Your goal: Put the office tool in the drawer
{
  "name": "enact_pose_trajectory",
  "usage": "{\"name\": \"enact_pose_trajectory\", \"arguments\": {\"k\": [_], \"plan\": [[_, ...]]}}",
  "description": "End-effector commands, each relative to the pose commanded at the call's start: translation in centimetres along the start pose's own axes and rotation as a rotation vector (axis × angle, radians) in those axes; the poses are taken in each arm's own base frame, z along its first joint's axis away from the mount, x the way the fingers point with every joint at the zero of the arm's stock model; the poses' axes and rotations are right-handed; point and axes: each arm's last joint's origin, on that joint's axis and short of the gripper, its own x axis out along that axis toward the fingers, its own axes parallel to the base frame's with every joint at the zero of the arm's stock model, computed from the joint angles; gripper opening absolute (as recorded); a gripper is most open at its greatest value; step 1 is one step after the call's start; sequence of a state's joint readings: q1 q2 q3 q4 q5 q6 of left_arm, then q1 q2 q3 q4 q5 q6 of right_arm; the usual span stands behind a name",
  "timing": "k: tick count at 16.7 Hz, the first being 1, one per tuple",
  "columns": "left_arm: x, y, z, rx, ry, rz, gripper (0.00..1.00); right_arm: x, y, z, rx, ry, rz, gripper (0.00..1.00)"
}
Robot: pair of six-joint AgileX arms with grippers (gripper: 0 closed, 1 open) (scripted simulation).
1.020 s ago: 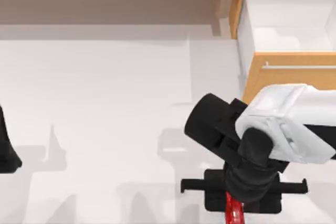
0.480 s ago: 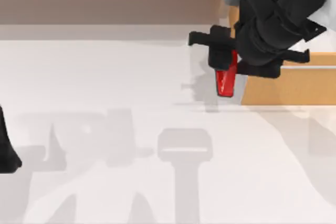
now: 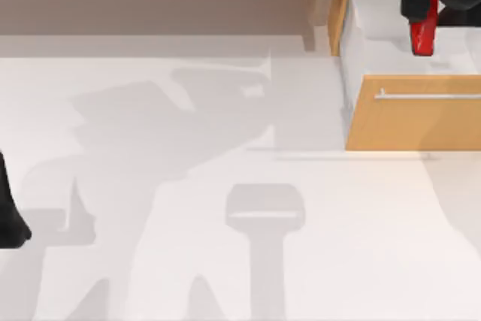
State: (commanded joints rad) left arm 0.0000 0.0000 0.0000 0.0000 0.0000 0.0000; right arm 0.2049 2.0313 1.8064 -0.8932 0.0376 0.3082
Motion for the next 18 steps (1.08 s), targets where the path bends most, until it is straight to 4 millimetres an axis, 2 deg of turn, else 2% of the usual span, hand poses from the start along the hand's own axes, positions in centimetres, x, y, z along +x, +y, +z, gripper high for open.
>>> {"name": "enact_pose_trajectory", "arguments": {"k": [2,4,6,11,18], "plan": [[0.0,0.0,0.0,0.0,0.0,0.0,1.0,3.4,-2.1,0.1,-0.015,0.08,-0.028,0.0],[0.0,0.0,0.0,0.0,0.0,0.0,1.0,6.3,-3.2,-0.5,-0.035,0.168,-0.033,0.0],[0.0,0.0,0.0,0.0,0.0,0.0,1.0,8.1,-3.8,-1.5,-0.05,0.242,-0.028,0.0],[0.0,0.0,0.0,0.0,0.0,0.0,1.0,8.5,-4.1,-2.1,-0.056,0.277,-0.022,0.0],[0.0,0.0,0.0,0.0,0.0,0.0,1.0,8.9,-3.0,-2.1,-0.1,0.265,-0.078,0.0]]}}
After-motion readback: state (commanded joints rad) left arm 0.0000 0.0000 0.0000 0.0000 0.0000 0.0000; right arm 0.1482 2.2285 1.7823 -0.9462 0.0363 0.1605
